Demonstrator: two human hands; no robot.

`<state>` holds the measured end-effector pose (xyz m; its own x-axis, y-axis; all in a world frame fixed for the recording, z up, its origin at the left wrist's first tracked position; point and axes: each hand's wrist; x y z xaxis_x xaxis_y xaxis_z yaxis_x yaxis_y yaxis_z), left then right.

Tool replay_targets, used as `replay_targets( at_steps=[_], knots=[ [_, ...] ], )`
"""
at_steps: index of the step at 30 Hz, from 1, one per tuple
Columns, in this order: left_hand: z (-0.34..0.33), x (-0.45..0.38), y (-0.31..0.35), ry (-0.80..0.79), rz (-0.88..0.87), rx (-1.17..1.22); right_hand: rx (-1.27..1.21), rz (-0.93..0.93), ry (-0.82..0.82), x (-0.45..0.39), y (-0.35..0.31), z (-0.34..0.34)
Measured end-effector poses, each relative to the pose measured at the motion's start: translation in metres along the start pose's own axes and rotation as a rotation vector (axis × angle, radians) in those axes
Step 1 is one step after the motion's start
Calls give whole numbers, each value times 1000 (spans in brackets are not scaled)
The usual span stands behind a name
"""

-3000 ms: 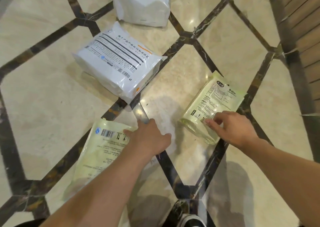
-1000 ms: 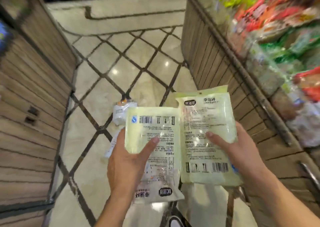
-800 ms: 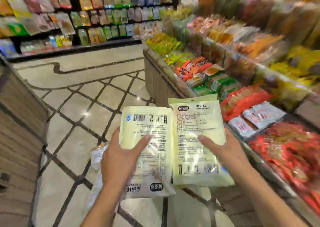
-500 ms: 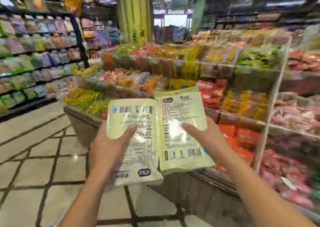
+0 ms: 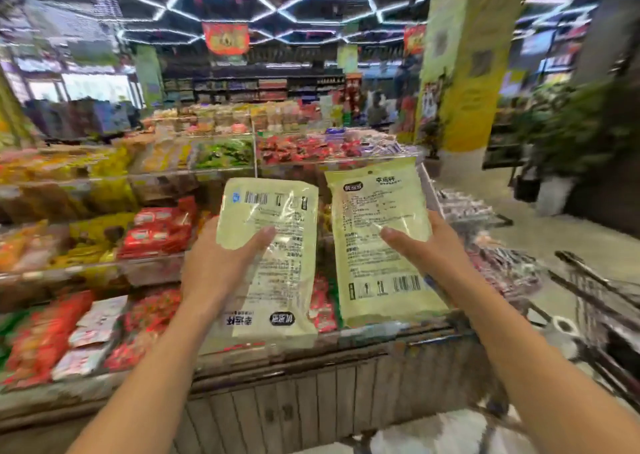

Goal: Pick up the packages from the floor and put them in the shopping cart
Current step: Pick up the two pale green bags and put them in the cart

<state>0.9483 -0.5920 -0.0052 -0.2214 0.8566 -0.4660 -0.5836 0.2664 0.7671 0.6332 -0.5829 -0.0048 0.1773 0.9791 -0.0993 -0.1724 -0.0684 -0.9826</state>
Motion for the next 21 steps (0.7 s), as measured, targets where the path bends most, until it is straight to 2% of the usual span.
replay_targets(
  at_steps=[9,12,21],
  knots=[
    [-265,66,147,-268,-84,126,20,-188,314,44,70,299],
    [-329,95,189,-344,-57,208,-2,-249,410,62,93,363],
    [-544,174,325,-721,-76,489,-32,-380,752,102,166,556]
  ],
)
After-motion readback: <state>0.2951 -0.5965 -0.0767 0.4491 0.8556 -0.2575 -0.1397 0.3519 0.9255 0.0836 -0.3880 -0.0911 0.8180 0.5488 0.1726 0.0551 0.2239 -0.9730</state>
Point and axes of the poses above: each hand's wrist, its own x-axis away from the middle knuckle, its own z-axis out of the back of the hand, y = z × x, and after that the axes turned 8 degrees about -z, right-handed
